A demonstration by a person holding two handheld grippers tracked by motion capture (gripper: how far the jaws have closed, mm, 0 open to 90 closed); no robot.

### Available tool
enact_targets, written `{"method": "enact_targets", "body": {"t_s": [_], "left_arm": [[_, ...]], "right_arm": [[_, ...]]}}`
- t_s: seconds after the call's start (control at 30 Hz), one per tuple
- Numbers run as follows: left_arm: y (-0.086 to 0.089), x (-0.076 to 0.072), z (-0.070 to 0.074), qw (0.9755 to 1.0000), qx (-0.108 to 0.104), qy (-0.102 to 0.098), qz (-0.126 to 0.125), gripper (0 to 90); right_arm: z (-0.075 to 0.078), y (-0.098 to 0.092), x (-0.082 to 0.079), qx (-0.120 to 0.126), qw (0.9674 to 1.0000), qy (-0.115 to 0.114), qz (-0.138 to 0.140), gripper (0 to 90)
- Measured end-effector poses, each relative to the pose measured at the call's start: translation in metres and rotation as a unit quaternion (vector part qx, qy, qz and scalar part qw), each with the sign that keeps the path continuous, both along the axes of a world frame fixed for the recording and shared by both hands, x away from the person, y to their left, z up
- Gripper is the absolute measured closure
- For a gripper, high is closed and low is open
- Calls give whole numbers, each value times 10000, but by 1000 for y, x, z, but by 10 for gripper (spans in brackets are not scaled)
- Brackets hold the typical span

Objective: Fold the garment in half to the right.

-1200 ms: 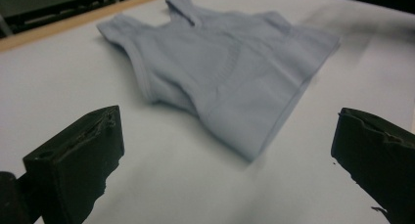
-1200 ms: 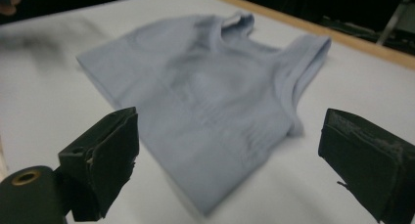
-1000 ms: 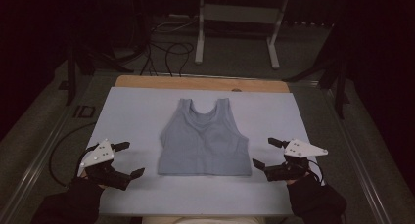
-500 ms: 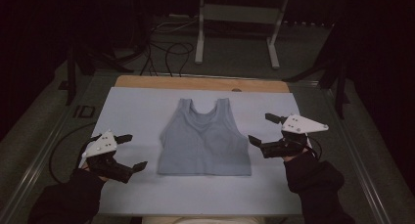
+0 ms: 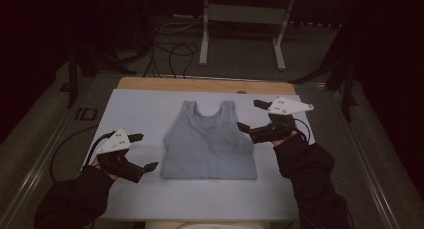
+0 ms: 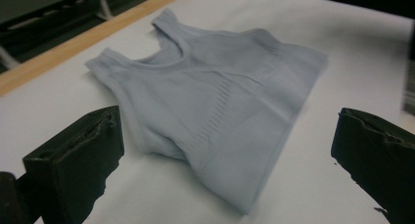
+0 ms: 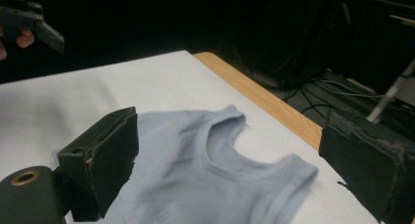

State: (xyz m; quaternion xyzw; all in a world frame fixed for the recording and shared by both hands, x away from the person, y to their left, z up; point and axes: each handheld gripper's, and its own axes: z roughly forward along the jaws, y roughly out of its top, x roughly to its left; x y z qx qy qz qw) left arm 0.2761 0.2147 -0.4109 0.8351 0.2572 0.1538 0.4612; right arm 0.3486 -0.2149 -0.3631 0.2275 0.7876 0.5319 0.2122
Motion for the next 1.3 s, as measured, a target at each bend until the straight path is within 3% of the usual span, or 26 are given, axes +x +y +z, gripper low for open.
{"method": "enact_targets", "body": {"t_s": [0.17,0.37,0.73,0.9,1.07,1.17,1.3], "left_arm": [[-7,4,1,9998,122,114,146,0],[-17,7,-5,9994,258,205,132,0],[-34,13,-26,9981,393,438,162,0],[-37,17,-37,9972,366,552,336,1],[-37,18,-46,9955,429,742,393,1],[-37,19,-57,9924,493,1039,429,1],[-38,19,-67,9885,619,1247,589,15]], "right_arm": [[1,15,16,31,10000,33,34,77],[-5,37,33,-15,9999,102,53,77],[-22,78,60,-145,9993,297,199,78],[-30,97,70,-230,9986,374,300,79],[-37,110,77,-276,9982,393,351,79],[-43,122,85,-265,9977,473,405,80],[-49,131,92,-291,9976,494,397,81]]}}
